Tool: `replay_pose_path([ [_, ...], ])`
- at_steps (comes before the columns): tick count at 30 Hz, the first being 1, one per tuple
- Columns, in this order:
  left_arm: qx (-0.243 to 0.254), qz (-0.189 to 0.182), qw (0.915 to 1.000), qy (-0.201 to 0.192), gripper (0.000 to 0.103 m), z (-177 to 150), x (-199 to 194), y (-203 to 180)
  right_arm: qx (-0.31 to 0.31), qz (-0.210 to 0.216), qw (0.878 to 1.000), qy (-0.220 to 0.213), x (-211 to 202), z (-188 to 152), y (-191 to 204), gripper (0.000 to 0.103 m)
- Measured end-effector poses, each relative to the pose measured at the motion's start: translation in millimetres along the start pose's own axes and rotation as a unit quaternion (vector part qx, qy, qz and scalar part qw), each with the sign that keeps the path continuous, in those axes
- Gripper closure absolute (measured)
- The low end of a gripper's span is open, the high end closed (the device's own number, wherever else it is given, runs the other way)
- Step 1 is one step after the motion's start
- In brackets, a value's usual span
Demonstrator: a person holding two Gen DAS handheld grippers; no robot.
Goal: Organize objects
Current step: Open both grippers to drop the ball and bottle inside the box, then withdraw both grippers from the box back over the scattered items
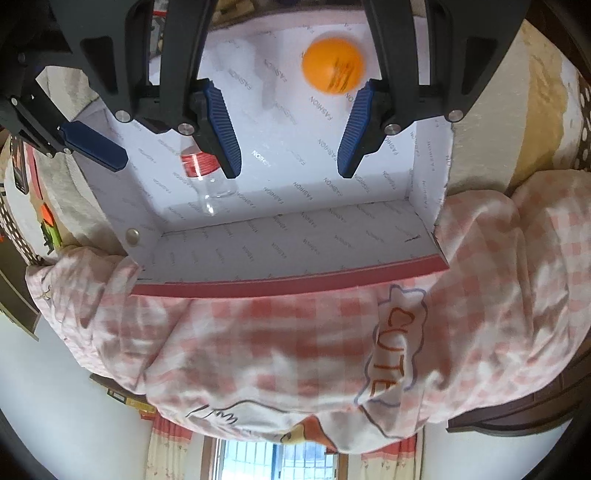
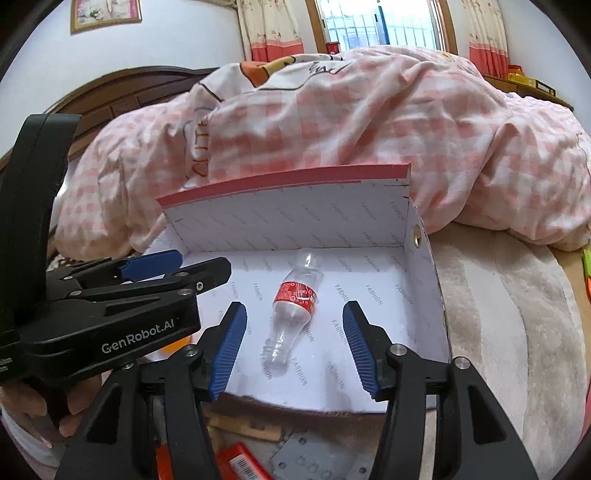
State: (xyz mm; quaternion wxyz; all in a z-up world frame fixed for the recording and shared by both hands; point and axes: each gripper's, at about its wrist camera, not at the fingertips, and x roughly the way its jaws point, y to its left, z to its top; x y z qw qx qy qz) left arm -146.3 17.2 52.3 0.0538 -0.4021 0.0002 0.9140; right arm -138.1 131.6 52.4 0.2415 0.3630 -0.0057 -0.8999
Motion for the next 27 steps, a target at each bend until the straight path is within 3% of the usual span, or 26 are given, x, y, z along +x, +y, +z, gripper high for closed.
replay_pose_path([
  [10,0.009,-0.004,0.9999,-0.012,0.048,15,-12,-12,0.006,0.009,1.000,-0.016,-25,-3,3,0.047],
  [27,0.016,-0.005,0.9999,-0.002,0.048,-25,-50,-16,0.000,0.027,1.000,0.012,-53,-37,13,0.047],
])
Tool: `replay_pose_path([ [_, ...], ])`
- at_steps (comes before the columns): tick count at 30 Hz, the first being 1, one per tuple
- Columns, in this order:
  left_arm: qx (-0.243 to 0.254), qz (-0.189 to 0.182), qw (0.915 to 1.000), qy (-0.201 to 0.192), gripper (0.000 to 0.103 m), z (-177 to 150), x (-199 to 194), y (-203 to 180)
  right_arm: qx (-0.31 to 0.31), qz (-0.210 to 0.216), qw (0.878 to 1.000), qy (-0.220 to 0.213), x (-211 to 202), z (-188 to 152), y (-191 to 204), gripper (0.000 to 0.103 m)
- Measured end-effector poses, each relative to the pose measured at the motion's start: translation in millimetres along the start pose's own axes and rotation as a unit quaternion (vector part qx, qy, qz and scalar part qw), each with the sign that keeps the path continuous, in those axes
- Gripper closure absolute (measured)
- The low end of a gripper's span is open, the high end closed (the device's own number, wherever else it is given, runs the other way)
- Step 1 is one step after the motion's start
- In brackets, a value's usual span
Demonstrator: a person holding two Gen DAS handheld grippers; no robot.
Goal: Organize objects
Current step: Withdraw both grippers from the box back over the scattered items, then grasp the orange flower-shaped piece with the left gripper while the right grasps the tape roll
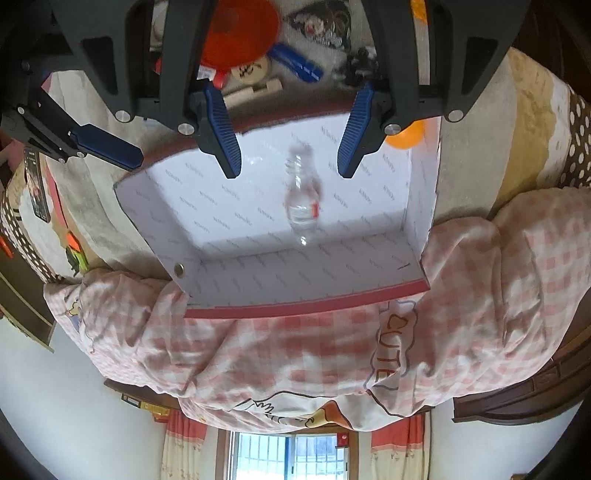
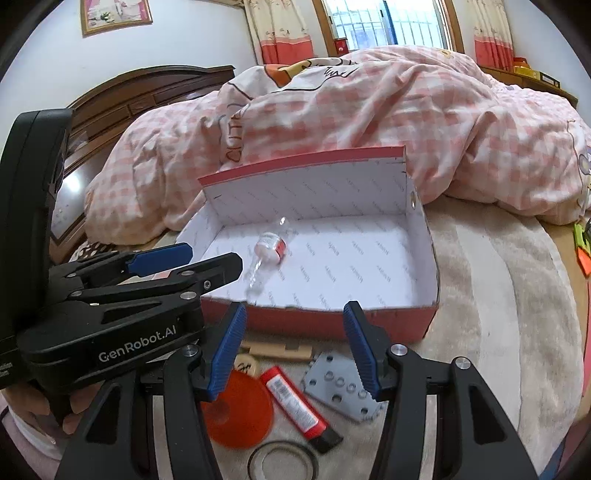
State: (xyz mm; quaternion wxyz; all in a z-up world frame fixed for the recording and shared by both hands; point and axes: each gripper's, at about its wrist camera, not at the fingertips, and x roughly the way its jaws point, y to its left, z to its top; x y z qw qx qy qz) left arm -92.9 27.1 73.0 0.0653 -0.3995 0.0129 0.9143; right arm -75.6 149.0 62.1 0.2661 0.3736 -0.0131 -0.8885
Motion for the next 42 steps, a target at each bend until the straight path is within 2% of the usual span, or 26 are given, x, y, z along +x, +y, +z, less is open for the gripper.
replay_pose_path([
  [12,0.010,-0.015,0.9998,0.006,0.048,-37,-23,-5,-0.010,0.003,1.000,0.023,-13,-32,6,0.047],
  [18,0.009,-0.025,0.9994,0.022,0.048,-61,-32,-3,-0.022,-0.002,0.999,0.042,-18,-50,10,0.047],
  [26,0.004,-0.039,0.9987,0.031,0.048,-94,-39,13,-0.054,-0.016,0.996,0.071,-20,-80,18,0.047],
  [30,-0.006,-0.030,0.9990,0.033,0.048,-107,-41,29,-0.051,-0.014,0.995,0.083,-16,-87,17,0.047],
  [36,-0.046,-0.001,0.9984,0.032,0.048,-120,-38,59,-0.054,-0.019,0.994,0.090,-14,-92,17,0.047],
  [42,-0.055,0.020,0.9977,0.033,0.048,-125,-33,75,-0.057,-0.025,0.994,0.090,-12,-96,18,0.047],
])
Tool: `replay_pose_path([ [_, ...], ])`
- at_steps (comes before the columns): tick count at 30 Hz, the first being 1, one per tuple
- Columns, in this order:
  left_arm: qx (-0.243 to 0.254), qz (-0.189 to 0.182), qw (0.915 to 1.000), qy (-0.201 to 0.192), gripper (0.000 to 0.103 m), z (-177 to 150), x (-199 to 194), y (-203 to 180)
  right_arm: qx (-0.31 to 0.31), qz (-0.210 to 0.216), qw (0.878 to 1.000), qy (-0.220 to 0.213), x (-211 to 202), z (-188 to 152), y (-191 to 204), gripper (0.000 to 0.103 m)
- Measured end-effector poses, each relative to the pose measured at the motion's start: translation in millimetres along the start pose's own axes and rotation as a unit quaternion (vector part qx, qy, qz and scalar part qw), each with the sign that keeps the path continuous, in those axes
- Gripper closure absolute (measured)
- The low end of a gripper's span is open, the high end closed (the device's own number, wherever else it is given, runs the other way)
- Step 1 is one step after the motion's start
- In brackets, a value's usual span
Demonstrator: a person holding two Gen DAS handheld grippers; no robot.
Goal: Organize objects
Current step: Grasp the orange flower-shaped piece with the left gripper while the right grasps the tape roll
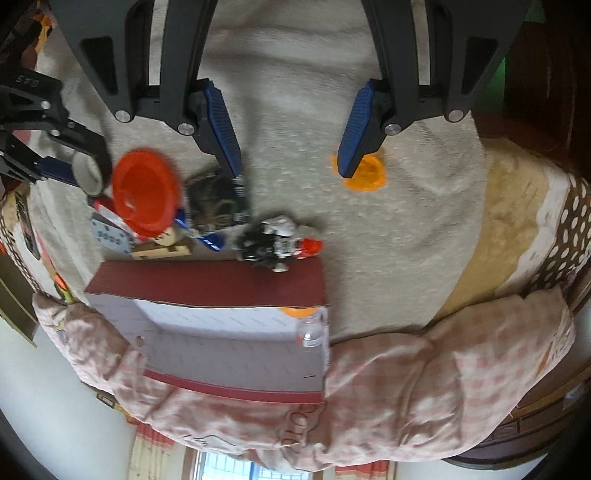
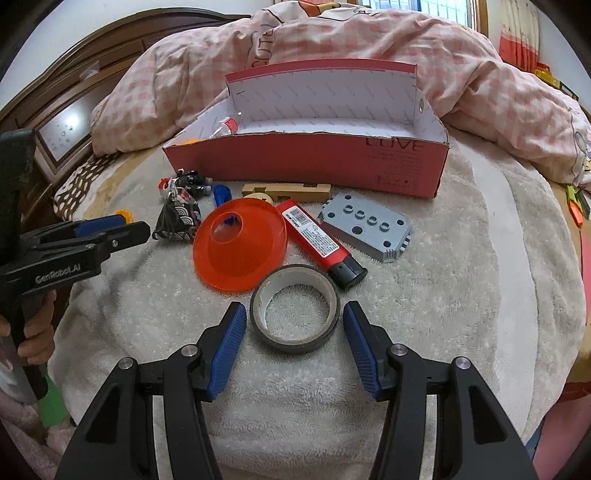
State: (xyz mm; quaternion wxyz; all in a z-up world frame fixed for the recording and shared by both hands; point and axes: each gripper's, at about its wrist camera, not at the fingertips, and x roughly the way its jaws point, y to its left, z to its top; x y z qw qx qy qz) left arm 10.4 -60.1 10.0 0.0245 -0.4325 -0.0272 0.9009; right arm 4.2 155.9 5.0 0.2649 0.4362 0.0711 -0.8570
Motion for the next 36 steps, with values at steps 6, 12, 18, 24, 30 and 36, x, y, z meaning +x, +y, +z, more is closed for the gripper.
replay_pose_path([
  [6,-0.003,0.003,1.0000,-0.001,0.048,-2,1,17,-0.007,-0.003,1.000,-0.003,0,-2,1,0.047],
  [12,-0.002,-0.002,0.9999,-0.014,0.048,-2,-7,19,-0.007,-0.005,1.000,-0.003,1,-2,3,0.047],
  [18,0.015,0.023,0.9990,-0.035,0.048,0,-16,18,-0.005,-0.005,1.000,-0.003,0,-1,3,0.047],
  [24,-0.006,0.036,0.9993,-0.012,0.048,-3,4,29,-0.010,-0.013,1.000,-0.007,2,-4,7,0.047],
  [30,0.008,0.054,0.9984,-0.014,0.048,-6,14,22,-0.003,-0.010,1.000,-0.024,3,-9,4,0.045],
  [36,-0.005,0.054,0.9983,-0.022,0.048,-6,17,24,0.005,-0.010,0.999,-0.037,3,-10,5,0.042],
])
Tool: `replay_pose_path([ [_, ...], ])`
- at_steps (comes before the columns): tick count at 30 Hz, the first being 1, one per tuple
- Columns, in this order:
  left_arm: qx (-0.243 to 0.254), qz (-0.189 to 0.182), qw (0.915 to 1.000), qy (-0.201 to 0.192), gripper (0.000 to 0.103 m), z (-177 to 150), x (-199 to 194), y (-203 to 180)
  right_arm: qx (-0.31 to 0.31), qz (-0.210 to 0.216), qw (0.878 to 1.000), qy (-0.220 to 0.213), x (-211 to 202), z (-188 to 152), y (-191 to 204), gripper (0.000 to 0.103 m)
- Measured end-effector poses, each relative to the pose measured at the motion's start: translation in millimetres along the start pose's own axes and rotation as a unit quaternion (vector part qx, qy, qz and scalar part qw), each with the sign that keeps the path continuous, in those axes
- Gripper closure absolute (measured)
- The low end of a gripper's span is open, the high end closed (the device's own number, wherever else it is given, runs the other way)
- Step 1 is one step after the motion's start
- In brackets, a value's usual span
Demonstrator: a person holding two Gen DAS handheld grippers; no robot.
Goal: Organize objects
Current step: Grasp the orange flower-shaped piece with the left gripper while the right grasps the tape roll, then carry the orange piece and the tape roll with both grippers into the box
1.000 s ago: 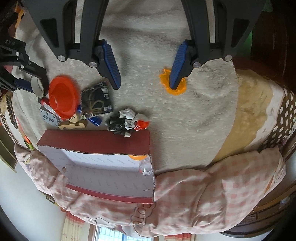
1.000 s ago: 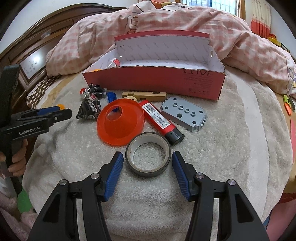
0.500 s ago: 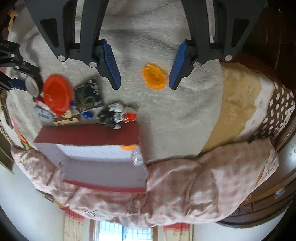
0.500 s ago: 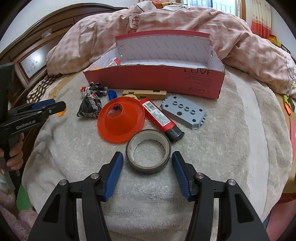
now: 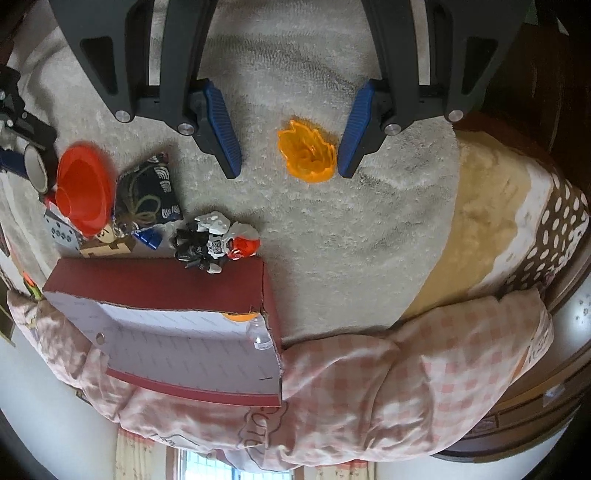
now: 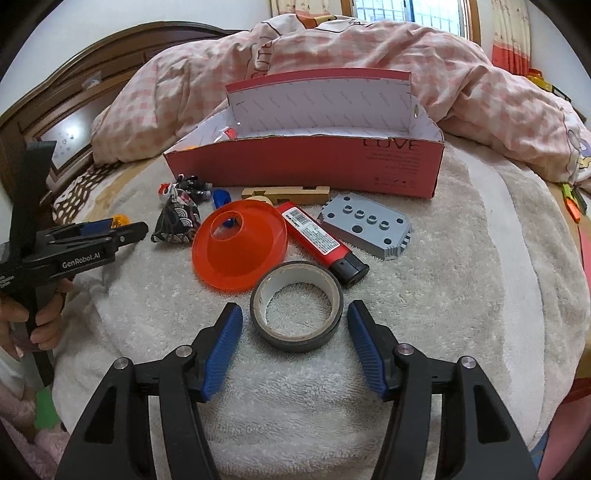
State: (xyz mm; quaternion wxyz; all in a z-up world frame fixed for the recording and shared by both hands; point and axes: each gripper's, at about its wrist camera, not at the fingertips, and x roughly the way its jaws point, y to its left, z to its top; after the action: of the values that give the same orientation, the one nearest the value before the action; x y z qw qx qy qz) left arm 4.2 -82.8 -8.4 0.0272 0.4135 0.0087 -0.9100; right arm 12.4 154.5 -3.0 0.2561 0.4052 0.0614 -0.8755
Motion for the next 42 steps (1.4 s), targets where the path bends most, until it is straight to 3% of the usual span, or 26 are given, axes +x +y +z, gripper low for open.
replay_pose_path([
  [3,0.004,0.000,1.0000,-0.005,0.057,0,-1,-2,0.012,-0.002,1.000,0.004,1,5,0,0.042],
  [4,0.007,-0.002,0.9999,-0.007,0.064,-1,-2,-4,0.015,-0.002,1.000,0.004,2,6,-1,0.042],
  [7,0.015,-0.010,0.9998,-0.008,0.076,-2,-4,-8,0.004,-0.018,1.000,0.003,2,5,1,0.052],
  [11,0.017,-0.011,0.9998,-0.007,0.076,-3,-6,-11,-0.003,-0.020,1.000,0.003,-1,4,1,0.054],
  [23,0.017,-0.068,0.9974,-0.017,0.076,3,-33,-28,-0.015,0.011,1.000,-0.008,-21,0,7,0.054],
  [29,0.026,-0.085,0.9956,-0.032,0.076,20,-37,-39,-0.005,0.036,0.999,-0.021,-26,12,4,0.054],
  [38,0.032,-0.098,0.9932,-0.054,0.076,58,-29,-59,-0.021,0.023,0.999,-0.042,-22,45,0,0.054],
  [42,0.034,-0.087,0.9935,-0.065,0.076,78,-24,-69,-0.022,0.019,0.999,-0.046,-16,64,-3,0.054],
])
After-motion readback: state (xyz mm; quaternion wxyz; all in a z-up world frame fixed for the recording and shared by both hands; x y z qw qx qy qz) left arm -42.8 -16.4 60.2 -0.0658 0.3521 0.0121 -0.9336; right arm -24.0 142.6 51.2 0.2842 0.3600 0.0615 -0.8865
